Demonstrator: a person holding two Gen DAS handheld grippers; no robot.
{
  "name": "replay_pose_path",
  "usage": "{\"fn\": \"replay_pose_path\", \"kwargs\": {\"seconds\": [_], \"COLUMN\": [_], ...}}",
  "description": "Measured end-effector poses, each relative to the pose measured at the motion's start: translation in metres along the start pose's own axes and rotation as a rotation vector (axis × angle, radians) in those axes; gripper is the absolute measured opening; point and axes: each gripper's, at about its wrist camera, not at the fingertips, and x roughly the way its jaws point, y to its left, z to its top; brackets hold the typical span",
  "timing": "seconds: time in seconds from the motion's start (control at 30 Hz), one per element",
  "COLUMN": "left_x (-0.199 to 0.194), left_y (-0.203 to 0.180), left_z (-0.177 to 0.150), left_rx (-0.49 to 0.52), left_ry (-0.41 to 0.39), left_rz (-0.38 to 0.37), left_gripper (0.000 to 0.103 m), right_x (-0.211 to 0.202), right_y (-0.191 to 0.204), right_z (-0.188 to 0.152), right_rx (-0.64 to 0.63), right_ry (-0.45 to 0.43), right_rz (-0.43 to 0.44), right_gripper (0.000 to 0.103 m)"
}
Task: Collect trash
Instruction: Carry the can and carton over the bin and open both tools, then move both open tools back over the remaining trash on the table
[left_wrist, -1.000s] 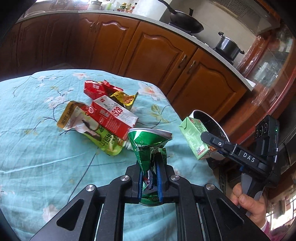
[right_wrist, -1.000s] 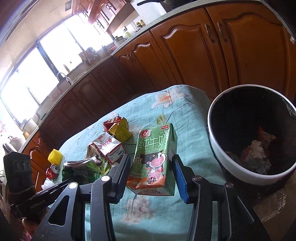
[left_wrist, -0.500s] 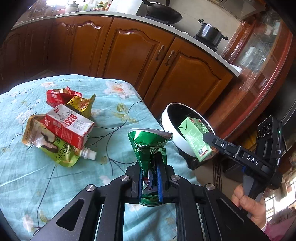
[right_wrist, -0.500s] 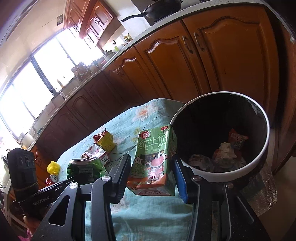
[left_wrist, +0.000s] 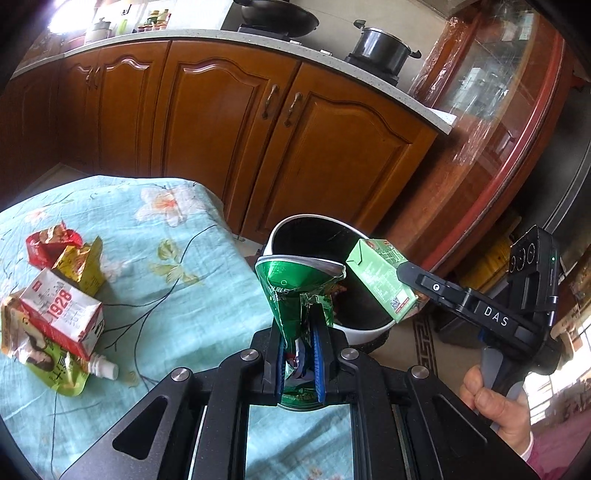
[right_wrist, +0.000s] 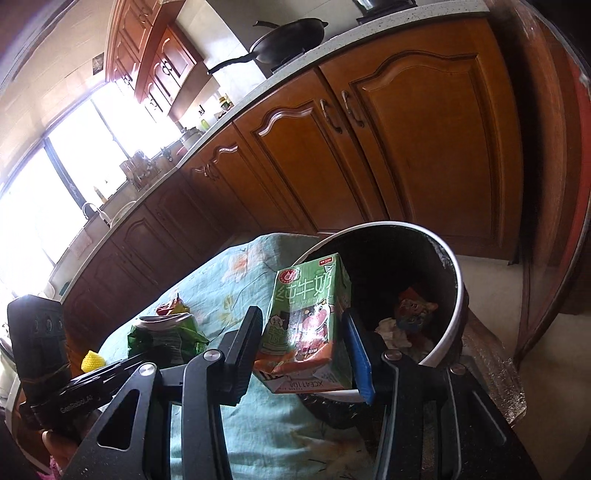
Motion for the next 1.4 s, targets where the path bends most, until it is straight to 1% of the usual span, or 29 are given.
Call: {"fn": "replay_pose_path", "kwargs": {"seconds": [0.2,0.23,0.3,0.37,0.43,0.53,0.57,0.6,0.63,0.67,0.7,0.77,0.9,1.03,1.2,1.4], "left_x": [0.029,0.035,0.049,0.065,0.083,0.107,0.115,0.122,0.127,0.129,0.130,0.131,0.117,0.095,0.066,0.024], "left_y": [-0.013,-0.014,-0.019,-0.024,-0.027,-0.032,-0.033,-0.033,-0.033,-0.033,-0.033,-0.033,-0.025,-0.016,-0.001,0.020], "left_z": [0.023,0.028,0.036,0.045,0.052,0.058,0.060,0.060,0.061,0.060,0.062,0.062,0.052,0.040,0.016,-0.011], "left_rx": [0.033,0.038,0.052,0.067,0.073,0.095,0.096,0.091,0.085,0.082,0.082,0.084,0.069,0.032,-0.016,-0.070], "left_ry": [0.009,0.013,0.022,0.029,0.044,0.080,0.104,0.128,0.137,0.134,0.126,0.114,0.093,0.057,0.023,0.000], "left_rz": [-0.013,-0.013,-0.016,-0.007,0.001,0.032,0.048,0.052,0.048,0.044,0.043,0.047,0.042,0.044,0.059,0.085], "left_gripper": [0.010,0.010,0.010,0.010,0.010,0.010,0.013,0.022,0.033,0.038,0.045,0.047,0.048,0.051,0.053,0.054], "right_x": [0.004,0.006,0.013,0.021,0.031,0.039,0.041,0.041,0.042,0.041,0.040,0.038,0.035,0.029,0.025,0.027], "right_y": [-0.015,-0.017,-0.024,-0.030,-0.036,-0.043,-0.044,-0.045,-0.047,-0.048,-0.049,-0.048,-0.044,-0.033,-0.014,0.013], "right_z": [0.012,0.014,0.017,0.018,0.018,0.017,0.017,0.017,0.017,0.016,0.015,0.014,0.013,0.009,-0.001,-0.018], "right_rx": [0.008,0.007,0.024,0.014,0.022,0.027,0.031,0.031,0.031,0.033,0.033,0.030,0.024,0.013,-0.010,-0.046], "right_ry": [-0.009,-0.006,0.015,0.028,0.049,0.063,0.065,0.064,0.063,0.061,0.060,0.056,0.049,0.041,0.041,0.068], "right_rz": [-0.033,-0.039,-0.038,-0.069,-0.074,-0.088,-0.087,-0.090,-0.091,-0.091,-0.091,-0.093,-0.086,-0.067,-0.024,0.029], "right_gripper": [0.044,0.004,0.002,0.002,0.001,0.000,0.000,0.000,0.000,0.000,0.000,0.000,0.000,0.000,0.000,0.001]}}
